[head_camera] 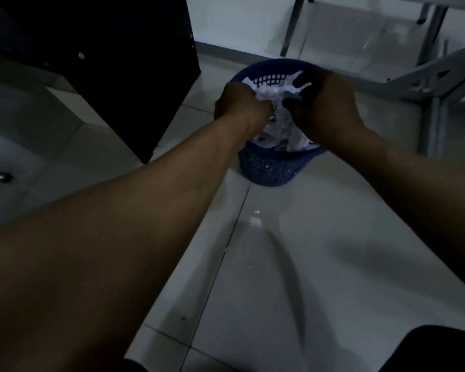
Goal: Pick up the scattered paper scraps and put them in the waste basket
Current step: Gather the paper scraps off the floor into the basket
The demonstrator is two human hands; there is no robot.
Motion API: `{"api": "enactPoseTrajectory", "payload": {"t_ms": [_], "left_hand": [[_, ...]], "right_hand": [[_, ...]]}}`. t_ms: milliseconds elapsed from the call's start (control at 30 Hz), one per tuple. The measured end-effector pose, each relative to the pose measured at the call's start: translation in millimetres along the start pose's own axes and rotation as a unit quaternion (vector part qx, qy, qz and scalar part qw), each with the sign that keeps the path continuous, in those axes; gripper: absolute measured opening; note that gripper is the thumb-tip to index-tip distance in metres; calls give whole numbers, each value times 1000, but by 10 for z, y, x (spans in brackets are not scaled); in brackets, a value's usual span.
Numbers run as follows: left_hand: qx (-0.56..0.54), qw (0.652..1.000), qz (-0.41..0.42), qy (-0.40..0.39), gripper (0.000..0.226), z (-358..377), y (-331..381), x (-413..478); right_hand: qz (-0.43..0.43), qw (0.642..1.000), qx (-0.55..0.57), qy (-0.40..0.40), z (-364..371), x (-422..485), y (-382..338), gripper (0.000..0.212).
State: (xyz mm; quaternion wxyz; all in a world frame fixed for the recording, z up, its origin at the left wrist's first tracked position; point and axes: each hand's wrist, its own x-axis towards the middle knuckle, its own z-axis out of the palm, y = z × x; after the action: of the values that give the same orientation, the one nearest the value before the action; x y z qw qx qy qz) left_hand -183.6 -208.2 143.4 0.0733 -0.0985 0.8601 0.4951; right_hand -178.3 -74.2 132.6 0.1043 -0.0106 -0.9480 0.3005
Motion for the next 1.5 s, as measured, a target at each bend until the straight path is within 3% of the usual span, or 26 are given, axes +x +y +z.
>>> {"api": "enactPoseTrajectory", "payload": {"t_ms": [133,267,333,500,633,700,767,800,867,933,1067,1167,1267,1367,1500], "left_hand": [[17,1000,15,-13,45,20,-3,-13],[72,997,28,19,16,67,-48,-75],[89,995,25,41,12,100,-90,-106],[89,992,13,86,25,175,-195,-168],[5,983,-125,132,53,192,-225,-160],[-92,973,-195,80,44,203,-265,-150],[-166,959,-230,18,33,211,-284,-154],[-181,956,-232,11,31,207,-286,-144],[-191,954,-230,17,33,198,-268,-97],[-202,953,-225,15,35,188,-225,-71],[-227,953,-203,8,30,119,-101,-36],[-221,957,-190,-3,26,21,25,1],[-227,957,-182,-7,24,-64,138,38],[-217,960,-174,-21,22,-184,274,-16],[-220,956,-190,-32,25,-368,494,-116]], "right_hand": [[-20,1000,14,10,19,-76,61,39],[14,1000,23,2,42,-147,191,21],[28,1000,5,-2,40,-154,207,21],[78,997,20,20,26,-190,256,35],[123,986,12,109,35,-270,382,66],[236,966,63,90,54,-318,420,79],[354,910,213,25,42,-359,400,86],[397,869,297,-9,25,-375,387,78],[441,796,410,-64,-9,-366,368,35],[459,777,427,-61,-34,-324,364,6],[460,780,423,-42,-138,-186,281,16],[439,803,401,-51,-217,-60,209,7],[436,804,401,-54,-285,21,144,13],[431,805,404,-49,-406,20,5,3],[403,818,408,-42,-613,9,-187,35]]}}
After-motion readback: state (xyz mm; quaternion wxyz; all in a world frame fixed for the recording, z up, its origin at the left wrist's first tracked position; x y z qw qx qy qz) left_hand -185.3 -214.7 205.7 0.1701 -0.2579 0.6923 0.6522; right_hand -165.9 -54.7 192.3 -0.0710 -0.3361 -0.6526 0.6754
